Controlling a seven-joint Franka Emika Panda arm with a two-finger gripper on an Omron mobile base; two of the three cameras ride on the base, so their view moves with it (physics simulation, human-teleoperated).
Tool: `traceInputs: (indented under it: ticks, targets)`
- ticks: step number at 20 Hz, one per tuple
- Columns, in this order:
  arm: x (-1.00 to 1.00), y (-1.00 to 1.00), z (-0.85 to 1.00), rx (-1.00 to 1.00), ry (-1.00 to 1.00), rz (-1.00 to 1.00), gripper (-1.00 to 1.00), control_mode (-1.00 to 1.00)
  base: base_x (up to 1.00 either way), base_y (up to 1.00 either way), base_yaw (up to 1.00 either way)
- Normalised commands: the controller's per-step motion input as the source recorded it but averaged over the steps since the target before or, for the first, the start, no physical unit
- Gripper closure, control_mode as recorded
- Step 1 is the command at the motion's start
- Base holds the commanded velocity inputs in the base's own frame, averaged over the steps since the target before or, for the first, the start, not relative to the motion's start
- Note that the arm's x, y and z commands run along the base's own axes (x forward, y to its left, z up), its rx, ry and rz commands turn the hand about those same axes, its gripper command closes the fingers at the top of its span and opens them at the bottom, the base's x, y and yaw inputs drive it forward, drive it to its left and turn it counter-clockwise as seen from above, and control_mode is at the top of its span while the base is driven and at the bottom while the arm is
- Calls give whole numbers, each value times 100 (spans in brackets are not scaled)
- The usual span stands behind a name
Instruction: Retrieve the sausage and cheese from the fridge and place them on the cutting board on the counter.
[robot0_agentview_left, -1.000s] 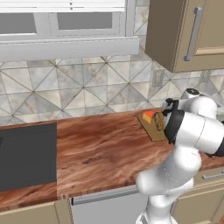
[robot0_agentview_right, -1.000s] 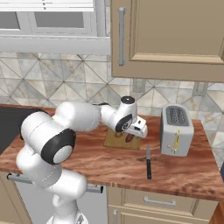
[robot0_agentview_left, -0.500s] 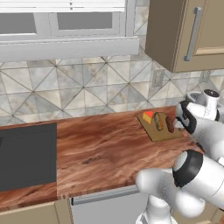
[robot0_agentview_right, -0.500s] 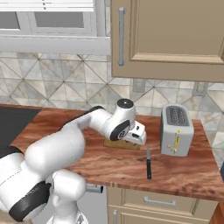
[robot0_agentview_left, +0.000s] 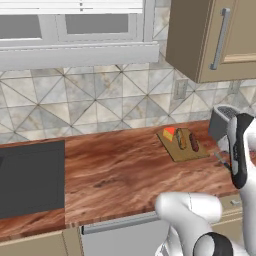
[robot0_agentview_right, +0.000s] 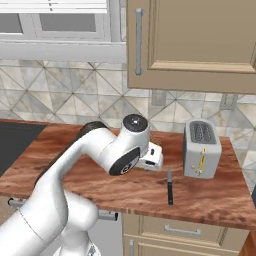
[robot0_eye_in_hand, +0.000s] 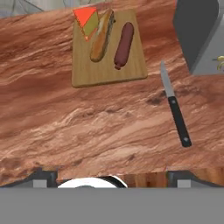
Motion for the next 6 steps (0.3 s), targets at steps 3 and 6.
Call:
traceInputs:
  ticks: [3,6]
  targets:
    - [-100,29,82,6,-22,12,-100,-100,0,0,0]
    - [-89,34,87,5,-24,10,-100,-100,0,0,0]
